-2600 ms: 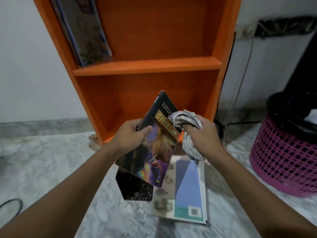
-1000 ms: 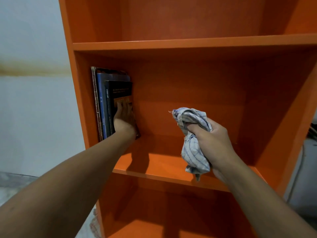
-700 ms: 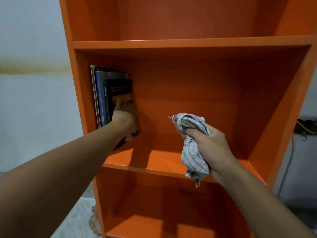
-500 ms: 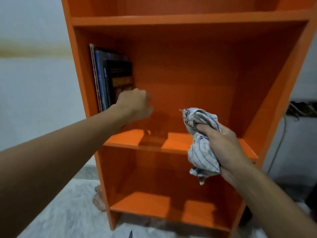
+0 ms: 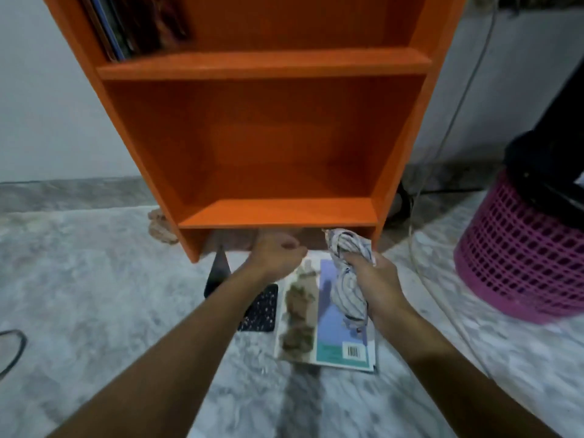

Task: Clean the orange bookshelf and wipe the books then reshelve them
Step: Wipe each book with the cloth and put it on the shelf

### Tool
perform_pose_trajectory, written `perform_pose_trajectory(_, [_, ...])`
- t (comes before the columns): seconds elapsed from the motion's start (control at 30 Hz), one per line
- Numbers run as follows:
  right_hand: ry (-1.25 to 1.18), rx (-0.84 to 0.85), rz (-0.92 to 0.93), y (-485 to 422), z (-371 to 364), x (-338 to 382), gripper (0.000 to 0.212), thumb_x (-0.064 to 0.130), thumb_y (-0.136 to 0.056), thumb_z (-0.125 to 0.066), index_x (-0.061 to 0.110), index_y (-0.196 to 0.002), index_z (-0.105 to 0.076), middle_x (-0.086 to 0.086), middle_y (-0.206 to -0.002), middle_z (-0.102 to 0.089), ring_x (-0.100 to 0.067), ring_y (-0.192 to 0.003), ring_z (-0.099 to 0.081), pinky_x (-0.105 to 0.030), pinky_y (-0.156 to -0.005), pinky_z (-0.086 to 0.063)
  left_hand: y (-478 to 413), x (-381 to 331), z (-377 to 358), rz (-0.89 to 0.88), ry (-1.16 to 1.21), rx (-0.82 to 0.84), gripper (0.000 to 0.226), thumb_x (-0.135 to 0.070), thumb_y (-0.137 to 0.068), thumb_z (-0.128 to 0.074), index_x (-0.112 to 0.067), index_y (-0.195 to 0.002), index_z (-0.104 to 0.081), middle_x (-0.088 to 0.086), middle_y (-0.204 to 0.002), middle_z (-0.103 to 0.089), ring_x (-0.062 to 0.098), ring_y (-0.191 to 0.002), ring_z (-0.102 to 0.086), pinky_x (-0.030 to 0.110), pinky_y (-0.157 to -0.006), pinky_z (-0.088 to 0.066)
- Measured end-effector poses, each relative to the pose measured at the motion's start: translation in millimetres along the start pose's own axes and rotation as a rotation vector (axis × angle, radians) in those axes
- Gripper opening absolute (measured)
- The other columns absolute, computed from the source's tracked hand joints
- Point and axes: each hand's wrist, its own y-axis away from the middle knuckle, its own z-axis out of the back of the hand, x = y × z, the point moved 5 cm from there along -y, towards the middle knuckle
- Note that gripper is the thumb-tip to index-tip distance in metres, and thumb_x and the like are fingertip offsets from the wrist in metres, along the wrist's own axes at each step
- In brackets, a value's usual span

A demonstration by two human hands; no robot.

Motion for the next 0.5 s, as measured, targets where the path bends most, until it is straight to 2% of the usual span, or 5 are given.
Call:
perform_pose_trajectory(0.1, [0.129,-0.059,0.147,8.0,8.3,-33.8,0.018,0.02,-0.093,-0.063,0.015,-0.109,-0.069,-0.004,-0.101,-0.072,-0.014,-0.09,-0.067,-0.016,-0.072,-0.05,3.6,78.7,-52.5,0.209,-0.12,0.105,0.026,-0.032,-0.091,-0.057,-0.007,-0.095,-0.061,0.008,-0.094,-0.06,0.032,-0.104,-0.062,0.021,-0.065,-0.041])
perform_pose_trajectory(0.23, [0.366,-0.031,0.401,13.6,12.9,-66.9,0.033,0.007,-0.092,-0.062,0.019,-0.122,-0.065,0.004,-0.114,-0.06,0.004,-0.095,-0.058,0.003,-0.077,-0.036,12.6,139.8,-86.1,0.336,0.027,0.05,0.034,-0.029,-0.077,-0.073,-0.002,-0.098,-0.072,0.012,-0.1,-0.072,0.022,-0.088,-0.067,0.031,-0.073,-0.055])
perform_pose_trajectory(0.33, [0.576,0.12,0.49,14.7,-3.3,-88.3,0.039,0.003,-0.089,-0.063,0.015,-0.126,-0.063,0.002,-0.118,-0.056,-0.01,-0.106,-0.055,-0.008,-0.091,-0.042,16.2,154.1,-88.3,0.409,0.229,0.002,0.014,-0.018,-0.09,-0.067,-0.005,-0.093,-0.071,0.014,-0.093,-0.071,0.028,-0.081,-0.068,0.048,-0.074,-0.06])
perform_pose_trajectory(0.4, [0.836,0.318,0.554,15.6,-26.5,-108.5,0.047,0.008,-0.088,-0.063,0.022,-0.133,-0.058,0.004,-0.126,-0.053,-0.015,-0.115,-0.046,-0.029,-0.099,-0.043,14.7,157.6,-87.7,0.448,0.33,0.058,0.011,-0.014,-0.093,-0.064,-0.006,-0.097,-0.071,0.014,-0.089,-0.069,0.026,-0.071,-0.066,0.045,-0.064,-0.061])
perform_pose_trajectory(0.5, [1.072,0.433,0.681,8.7,-42.2,-123.3,0.063,0.006,-0.083,-0.062,0.035,-0.139,-0.051,0.009,-0.133,-0.05,-0.014,-0.116,-0.041,-0.033,-0.093,-0.041,14.6,157.4,-85.8,0.456,0.371,0.135,0.015,-0.01,-0.095,-0.06,-0.007,-0.106,-0.071,0.011,-0.078,-0.068,0.02,-0.056,-0.065,0.036,-0.055,-0.06])
